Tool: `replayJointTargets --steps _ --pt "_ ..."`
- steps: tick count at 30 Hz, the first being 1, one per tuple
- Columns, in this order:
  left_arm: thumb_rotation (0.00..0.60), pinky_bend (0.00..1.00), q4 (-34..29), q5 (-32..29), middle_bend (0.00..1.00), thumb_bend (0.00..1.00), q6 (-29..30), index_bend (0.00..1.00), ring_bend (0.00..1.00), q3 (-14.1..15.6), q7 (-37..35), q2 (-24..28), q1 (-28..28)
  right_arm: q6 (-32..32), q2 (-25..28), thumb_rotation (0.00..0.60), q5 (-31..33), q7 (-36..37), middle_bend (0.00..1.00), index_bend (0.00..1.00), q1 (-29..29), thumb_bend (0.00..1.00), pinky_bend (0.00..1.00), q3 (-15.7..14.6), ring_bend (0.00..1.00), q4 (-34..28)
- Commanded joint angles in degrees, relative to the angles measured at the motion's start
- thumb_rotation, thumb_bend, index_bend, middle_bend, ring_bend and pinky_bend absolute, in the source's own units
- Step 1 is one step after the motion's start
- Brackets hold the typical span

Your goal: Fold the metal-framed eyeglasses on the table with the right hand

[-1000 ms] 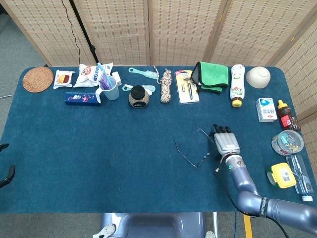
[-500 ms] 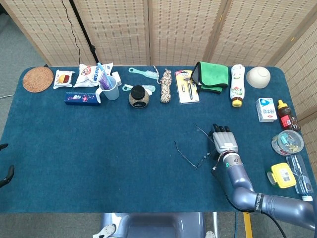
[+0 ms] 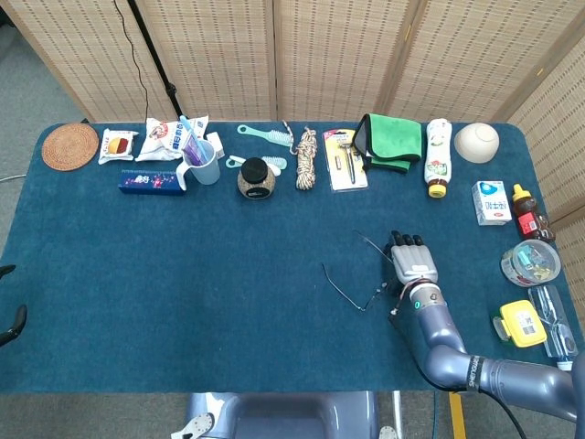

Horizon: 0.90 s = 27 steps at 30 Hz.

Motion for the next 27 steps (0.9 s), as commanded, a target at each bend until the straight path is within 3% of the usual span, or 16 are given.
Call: replayJointTargets --steps 1,16,27 --pt "0.474 0.14 0.1 -0.1 0.11 0.41 0.1 0.21 0.15 0.0 -0.1 0.0 0.1 0.0 -0.3 0.600 0.3 -0.1 0.00 0.26 0.3 0.00 0.00 0.0 0.00 0.2" --pt "0.476 0.14 0.5 -0.2 0.11 0.41 0.1 0.21 0.15 0.0 -0.5 0.0 0.2 1.0 -2.2 0.600 0.4 0.4 0.01 0.41 1.3 0.00 0.00 -0.1 0.00 2.0" --pt "0.476 0.14 0.3 -0.3 0.11 0.41 0.4 0.21 0.15 0.0 -0.5 0.2 0.4 2.3 -4.1 0.600 0.2 1.3 0.12 0.55 1.2 0.00 0.01 0.5 0.00 4.4"
